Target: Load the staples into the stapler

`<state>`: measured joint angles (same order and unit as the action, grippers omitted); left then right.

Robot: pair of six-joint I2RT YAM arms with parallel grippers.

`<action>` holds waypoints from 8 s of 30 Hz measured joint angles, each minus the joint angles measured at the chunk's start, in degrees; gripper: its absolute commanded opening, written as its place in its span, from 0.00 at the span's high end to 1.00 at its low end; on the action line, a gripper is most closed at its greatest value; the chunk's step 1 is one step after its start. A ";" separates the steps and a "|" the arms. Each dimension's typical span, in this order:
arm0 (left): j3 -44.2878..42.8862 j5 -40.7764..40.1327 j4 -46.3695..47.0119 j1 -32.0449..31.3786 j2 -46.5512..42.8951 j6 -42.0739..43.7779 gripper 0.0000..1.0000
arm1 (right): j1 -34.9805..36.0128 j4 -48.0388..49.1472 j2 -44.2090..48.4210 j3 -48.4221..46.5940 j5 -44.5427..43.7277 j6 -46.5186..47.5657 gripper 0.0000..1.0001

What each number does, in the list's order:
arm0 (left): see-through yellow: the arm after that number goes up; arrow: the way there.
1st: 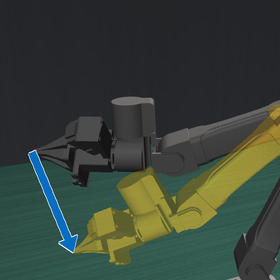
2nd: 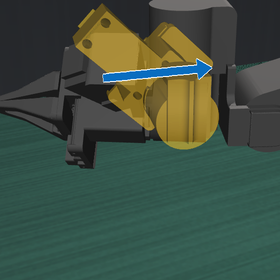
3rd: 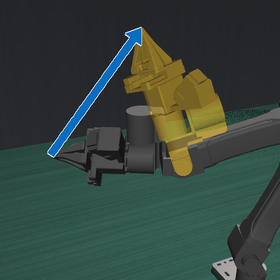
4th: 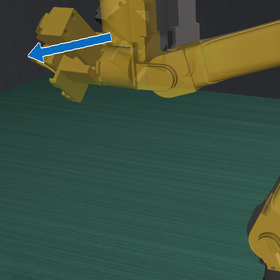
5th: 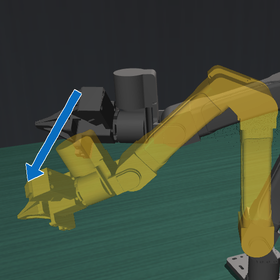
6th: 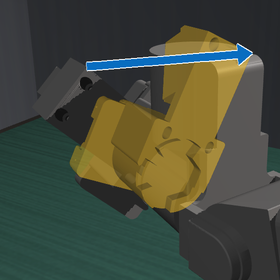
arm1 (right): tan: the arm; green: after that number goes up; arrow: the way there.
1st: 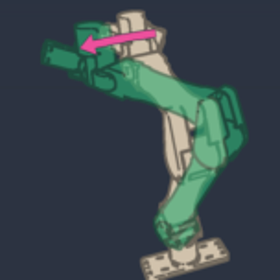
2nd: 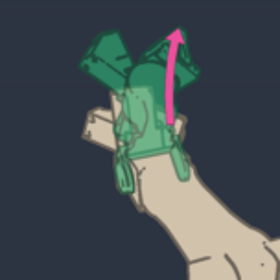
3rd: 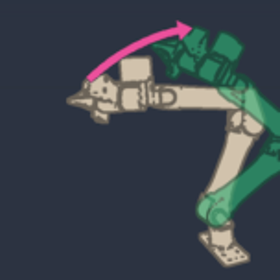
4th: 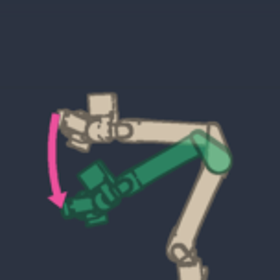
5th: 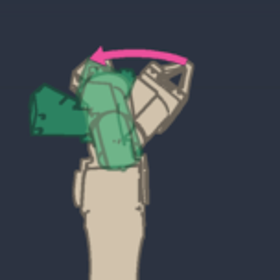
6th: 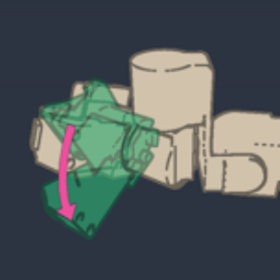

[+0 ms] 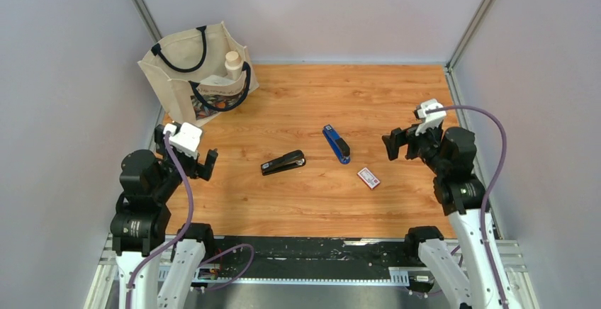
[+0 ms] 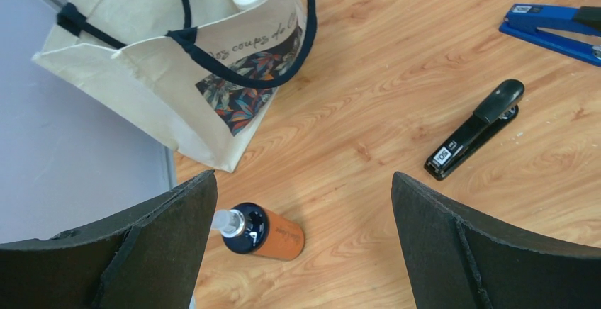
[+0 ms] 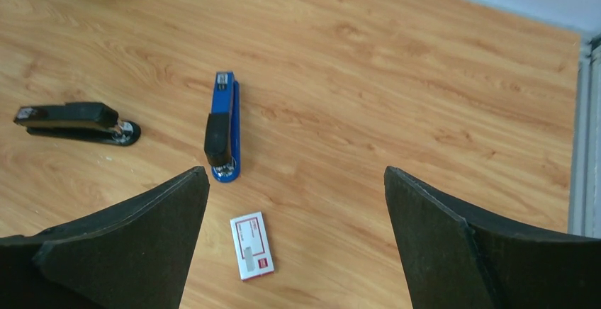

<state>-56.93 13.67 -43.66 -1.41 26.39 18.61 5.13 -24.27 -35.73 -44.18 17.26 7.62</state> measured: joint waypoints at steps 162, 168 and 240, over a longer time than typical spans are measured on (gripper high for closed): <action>2.78 37.31 82.14 -42.80 94.09 -77.48 0.44 | 33.62 -3.96 -42.34 5.90 -7.58 29.73 0.57; 2.36 37.33 81.31 -42.80 94.49 -76.98 0.45 | 33.83 -3.91 -42.34 5.90 -7.85 29.75 0.57; -3.41 37.86 70.10 -44.50 96.00 -70.31 0.53 | 35.71 -3.45 -42.62 5.81 -9.99 29.73 0.57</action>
<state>-60.34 51.53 26.44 -45.91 122.39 -51.70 40.84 -27.73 -78.35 -38.37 7.27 37.34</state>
